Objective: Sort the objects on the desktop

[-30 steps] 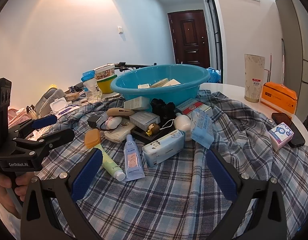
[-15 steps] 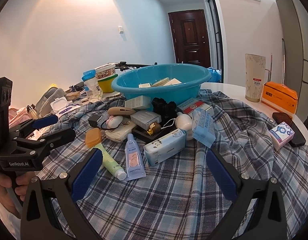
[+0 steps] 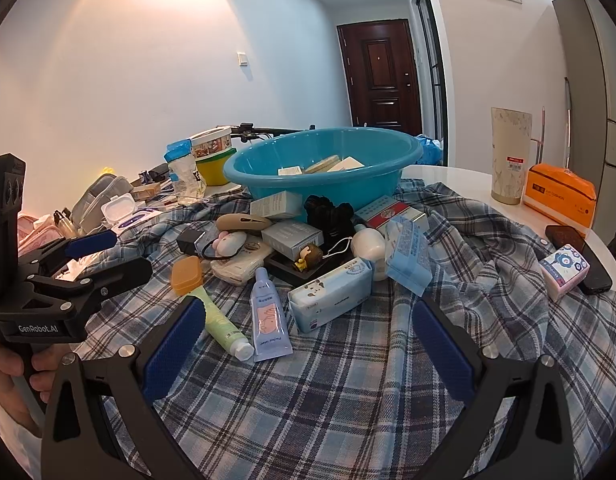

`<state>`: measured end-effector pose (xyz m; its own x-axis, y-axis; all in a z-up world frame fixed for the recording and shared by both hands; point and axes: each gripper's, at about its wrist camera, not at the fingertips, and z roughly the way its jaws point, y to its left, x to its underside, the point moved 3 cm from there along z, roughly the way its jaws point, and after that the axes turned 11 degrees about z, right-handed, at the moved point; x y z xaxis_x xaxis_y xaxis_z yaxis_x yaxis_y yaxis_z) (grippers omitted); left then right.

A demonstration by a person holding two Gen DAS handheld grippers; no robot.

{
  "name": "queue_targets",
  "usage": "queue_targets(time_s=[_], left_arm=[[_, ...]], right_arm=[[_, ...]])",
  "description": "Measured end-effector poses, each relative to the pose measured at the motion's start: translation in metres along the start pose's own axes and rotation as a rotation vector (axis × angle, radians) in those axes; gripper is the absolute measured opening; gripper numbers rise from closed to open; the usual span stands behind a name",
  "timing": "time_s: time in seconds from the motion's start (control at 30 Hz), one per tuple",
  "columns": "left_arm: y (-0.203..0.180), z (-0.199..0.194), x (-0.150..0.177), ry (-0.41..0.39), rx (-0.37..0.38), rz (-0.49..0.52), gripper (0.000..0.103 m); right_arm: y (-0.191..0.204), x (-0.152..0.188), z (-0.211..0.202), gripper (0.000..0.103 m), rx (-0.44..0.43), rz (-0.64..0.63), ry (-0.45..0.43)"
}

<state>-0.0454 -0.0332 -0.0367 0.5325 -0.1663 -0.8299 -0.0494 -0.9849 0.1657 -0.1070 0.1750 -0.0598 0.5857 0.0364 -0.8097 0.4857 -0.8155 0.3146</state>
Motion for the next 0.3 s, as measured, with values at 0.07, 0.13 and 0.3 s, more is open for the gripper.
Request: queue_targets(time_s=[0.07,0.13,0.3], left_arm=[[-0.0002,-0.0002,-0.0008,-0.001,0.005,0.001,0.103],[-0.0003,-0.0001,-0.0012,0.001,0.003,0.003,0.103],[-0.0007,-0.0014,-0.0029,-0.004,0.006,0.011,0.103]], right_arm=[[-0.0001,-0.0003,0.0005,0.103,0.002,0.000,0.000],[0.0001,-0.0004,0.0009,0.103,0.001,0.001,0.004],[0.0009,-0.0001,0.0018,0.103,0.001,-0.006,0.008]])
